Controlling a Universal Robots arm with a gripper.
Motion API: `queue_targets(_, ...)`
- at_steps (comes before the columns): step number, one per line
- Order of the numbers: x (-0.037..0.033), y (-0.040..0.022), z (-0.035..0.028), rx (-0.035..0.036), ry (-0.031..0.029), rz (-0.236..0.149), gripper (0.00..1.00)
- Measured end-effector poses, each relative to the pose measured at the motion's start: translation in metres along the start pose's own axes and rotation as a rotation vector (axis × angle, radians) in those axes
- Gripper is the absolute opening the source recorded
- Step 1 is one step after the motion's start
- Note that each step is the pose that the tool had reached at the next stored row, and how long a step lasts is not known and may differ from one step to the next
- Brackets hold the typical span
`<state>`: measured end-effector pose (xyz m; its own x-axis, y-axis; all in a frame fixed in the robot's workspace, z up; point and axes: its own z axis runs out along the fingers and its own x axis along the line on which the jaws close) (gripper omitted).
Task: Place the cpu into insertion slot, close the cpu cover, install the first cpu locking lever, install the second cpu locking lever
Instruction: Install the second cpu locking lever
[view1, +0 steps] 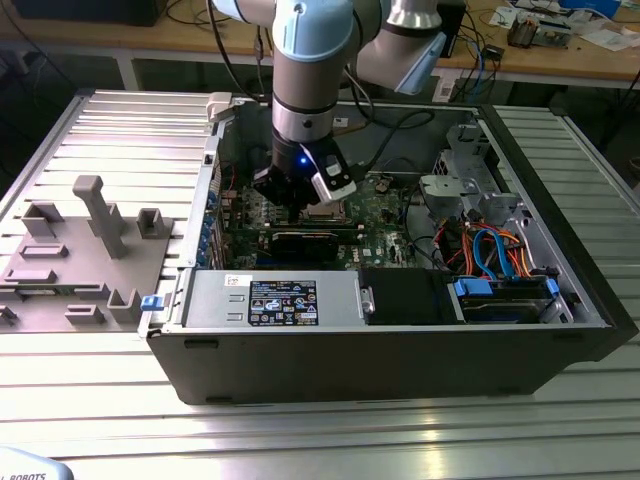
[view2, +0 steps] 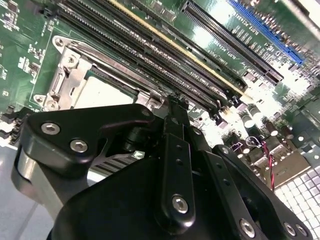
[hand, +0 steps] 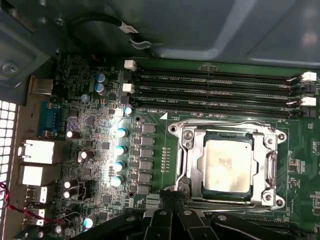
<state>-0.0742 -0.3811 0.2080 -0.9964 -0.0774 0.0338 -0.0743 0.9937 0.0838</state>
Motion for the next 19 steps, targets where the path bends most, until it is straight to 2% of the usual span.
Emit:
queue_targets(4,0.0004,-0.0004,0.0029,-0.0016,0.0005,-0.006,0.11)
queue_targets(7,0.0004,-0.0002,0.0043,-0.0155,-0.0005,-0.017,0.11)
queue_targets(9,0.0007,-0.0004,0.0043,-0.0282,-0.0001,-0.027,0.11)
queue_targets(12,0.0015,-0.0002,0.0030,-0.0286,-0.0020,-0.031,0.11)
queue_targets(15,0.0021,0.0009,-0.0107,-0.0262,-0.0032,-0.032,0.11)
queue_targets(17,0.0025,0.0021,-0.0237,-0.0256,-0.0032,-0.031,0.11)
queue_targets(19,0.0019,0.0027,-0.0317,-0.0257,-0.0031,-0.031,0.11)
